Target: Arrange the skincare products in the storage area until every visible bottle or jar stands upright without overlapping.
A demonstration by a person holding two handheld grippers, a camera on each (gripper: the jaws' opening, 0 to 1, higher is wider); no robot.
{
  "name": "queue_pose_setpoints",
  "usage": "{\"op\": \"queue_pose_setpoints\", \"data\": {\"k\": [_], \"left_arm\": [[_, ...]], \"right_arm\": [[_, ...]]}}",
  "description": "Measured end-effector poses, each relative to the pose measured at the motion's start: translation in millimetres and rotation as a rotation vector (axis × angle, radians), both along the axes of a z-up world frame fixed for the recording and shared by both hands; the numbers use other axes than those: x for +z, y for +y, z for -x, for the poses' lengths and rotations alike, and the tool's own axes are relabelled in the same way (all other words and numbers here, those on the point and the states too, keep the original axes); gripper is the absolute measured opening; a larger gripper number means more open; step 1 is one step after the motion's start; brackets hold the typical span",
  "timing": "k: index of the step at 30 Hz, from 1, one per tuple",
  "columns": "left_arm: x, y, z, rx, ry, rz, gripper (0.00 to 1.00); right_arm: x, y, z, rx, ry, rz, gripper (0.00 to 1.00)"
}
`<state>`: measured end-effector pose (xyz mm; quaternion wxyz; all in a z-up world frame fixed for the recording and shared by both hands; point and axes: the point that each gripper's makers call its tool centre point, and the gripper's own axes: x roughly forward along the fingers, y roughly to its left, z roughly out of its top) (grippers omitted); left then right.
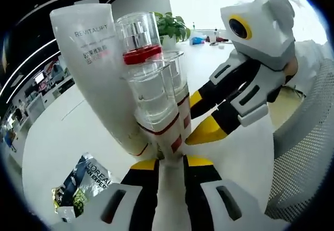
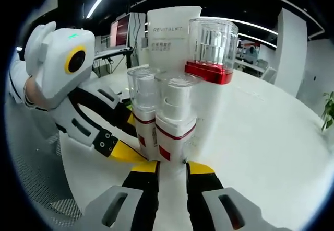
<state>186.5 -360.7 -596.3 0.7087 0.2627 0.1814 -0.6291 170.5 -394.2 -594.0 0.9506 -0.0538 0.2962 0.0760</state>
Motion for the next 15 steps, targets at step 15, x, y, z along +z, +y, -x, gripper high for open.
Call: {"op": "queue_pose_setpoints", "data": {"k": [15], "left_arm": [[-1.9,-1.8,0.1,0.034,0.024,0.012,0.14]], "right_arm": [[-4.5,3.5,5.1,0.001,0.000,-0.016,0.16]]}}
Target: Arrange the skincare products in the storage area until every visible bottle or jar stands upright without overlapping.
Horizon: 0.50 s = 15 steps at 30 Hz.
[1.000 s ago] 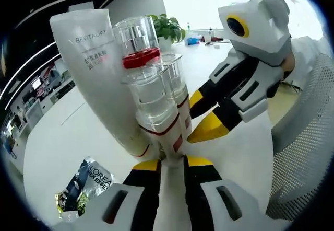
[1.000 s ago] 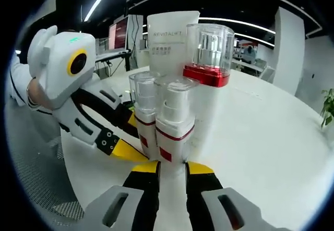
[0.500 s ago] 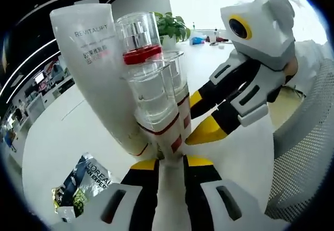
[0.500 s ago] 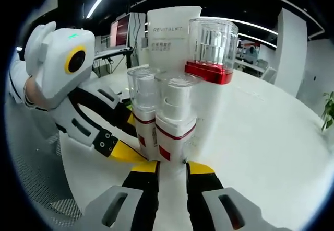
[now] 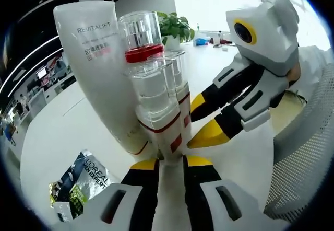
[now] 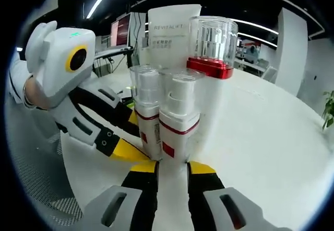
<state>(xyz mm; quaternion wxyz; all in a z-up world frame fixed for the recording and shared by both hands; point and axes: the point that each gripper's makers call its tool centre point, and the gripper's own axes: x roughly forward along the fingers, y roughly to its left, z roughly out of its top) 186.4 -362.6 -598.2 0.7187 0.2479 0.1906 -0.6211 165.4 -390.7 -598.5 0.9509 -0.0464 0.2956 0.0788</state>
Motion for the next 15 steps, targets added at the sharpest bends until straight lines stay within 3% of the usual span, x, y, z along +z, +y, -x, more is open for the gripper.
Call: {"op": "queue_pose_setpoints", "data": {"k": [15], "left_arm": [[-3.5,3.0,-0.4,-0.008,0.002,-0.015,0.13]], "right_arm": [[1.3,-3.2,-8.0,-0.021,-0.008,0.014,0.14]]}}
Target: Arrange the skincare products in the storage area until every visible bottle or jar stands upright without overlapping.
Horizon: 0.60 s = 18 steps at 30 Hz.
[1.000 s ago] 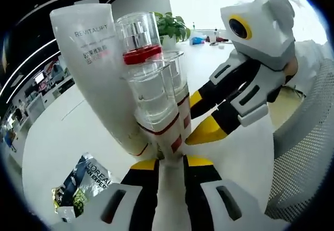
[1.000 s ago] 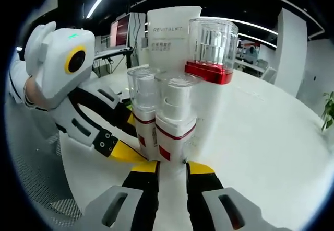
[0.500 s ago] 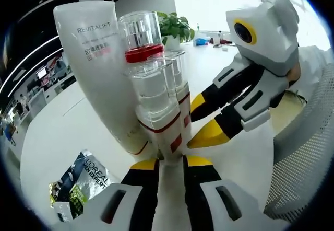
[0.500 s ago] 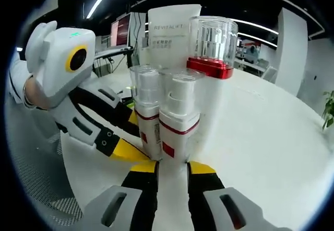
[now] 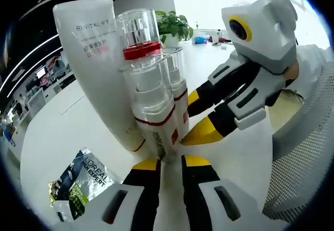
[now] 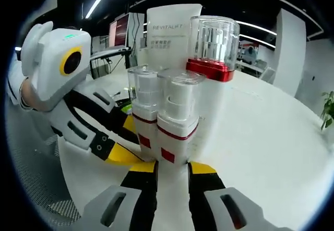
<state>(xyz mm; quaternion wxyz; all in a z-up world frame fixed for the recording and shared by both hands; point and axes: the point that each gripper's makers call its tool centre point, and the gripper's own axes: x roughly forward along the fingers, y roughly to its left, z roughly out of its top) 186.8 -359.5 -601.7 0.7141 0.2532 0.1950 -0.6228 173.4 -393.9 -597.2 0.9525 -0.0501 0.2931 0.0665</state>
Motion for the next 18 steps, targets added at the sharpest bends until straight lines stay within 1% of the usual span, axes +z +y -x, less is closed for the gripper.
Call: {"op": "queue_pose_setpoints", "data": {"k": [8,13,18], "left_arm": [[-0.5,0.6,-1.8,0.002,0.002,0.001,0.12],[0.2,-0.3,-2.5,0.004,0.000,0.005,0.12],[-0.4,0.2,-3.1,0.004,0.002,0.005,0.12]], "right_arm": [[-2.8,-0.1,4.7,-0.002,0.009,0.005,0.11],[-6.6,-1.4,9.1,-0.015,0.020,0.003,0.07],[-7.1,-1.2,6.0,-0.021,0.022,-0.004,0.07]]}}
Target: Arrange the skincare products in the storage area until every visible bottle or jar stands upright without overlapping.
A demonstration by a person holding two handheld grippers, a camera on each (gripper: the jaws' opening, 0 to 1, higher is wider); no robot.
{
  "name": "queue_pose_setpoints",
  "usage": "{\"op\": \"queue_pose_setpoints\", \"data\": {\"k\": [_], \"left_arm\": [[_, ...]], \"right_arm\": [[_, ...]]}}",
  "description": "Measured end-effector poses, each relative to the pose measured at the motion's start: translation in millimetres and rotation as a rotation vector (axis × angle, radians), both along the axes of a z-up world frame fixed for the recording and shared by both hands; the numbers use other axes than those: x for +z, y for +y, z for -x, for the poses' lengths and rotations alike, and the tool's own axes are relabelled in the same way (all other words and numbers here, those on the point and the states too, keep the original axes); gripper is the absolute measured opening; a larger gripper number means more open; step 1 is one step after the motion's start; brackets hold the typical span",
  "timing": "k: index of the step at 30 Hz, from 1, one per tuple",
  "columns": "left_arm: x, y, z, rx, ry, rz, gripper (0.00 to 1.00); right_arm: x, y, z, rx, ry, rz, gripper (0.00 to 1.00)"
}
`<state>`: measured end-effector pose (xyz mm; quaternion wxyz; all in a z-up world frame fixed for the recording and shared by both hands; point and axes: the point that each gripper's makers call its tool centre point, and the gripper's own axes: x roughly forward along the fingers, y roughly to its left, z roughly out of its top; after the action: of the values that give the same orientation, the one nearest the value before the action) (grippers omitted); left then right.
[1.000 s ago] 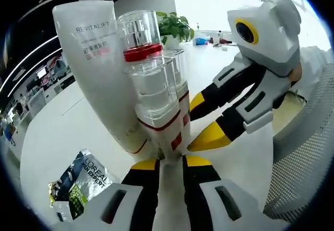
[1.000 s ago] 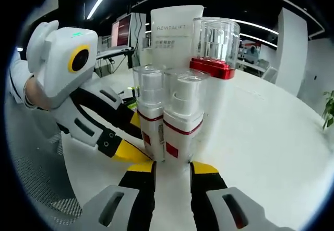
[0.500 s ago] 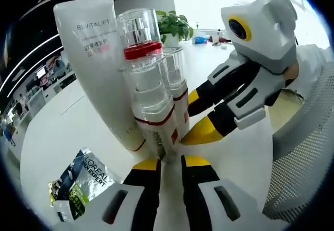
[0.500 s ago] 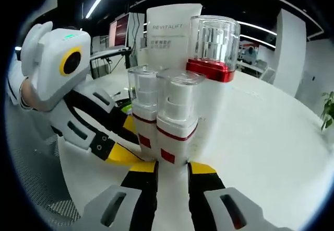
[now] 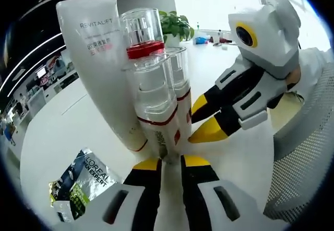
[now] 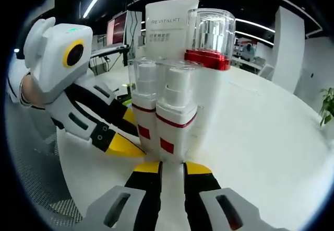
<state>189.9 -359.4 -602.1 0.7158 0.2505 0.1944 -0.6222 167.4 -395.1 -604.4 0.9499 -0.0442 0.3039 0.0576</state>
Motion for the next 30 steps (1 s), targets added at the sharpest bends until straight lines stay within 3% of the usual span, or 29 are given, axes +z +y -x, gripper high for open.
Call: {"op": "queue_pose_setpoints", "data": {"k": [19,30], "left_arm": [[1.3,0,-0.2,-0.005,0.001,0.000,0.12],[11.7,15,-0.8,-0.041,0.003,-0.013,0.16]], "right_arm": [[1.1,1,0,0.008,0.002,0.009,0.07],[9.7,-7,13,-0.013,-0.015,-0.010,0.15]]}}
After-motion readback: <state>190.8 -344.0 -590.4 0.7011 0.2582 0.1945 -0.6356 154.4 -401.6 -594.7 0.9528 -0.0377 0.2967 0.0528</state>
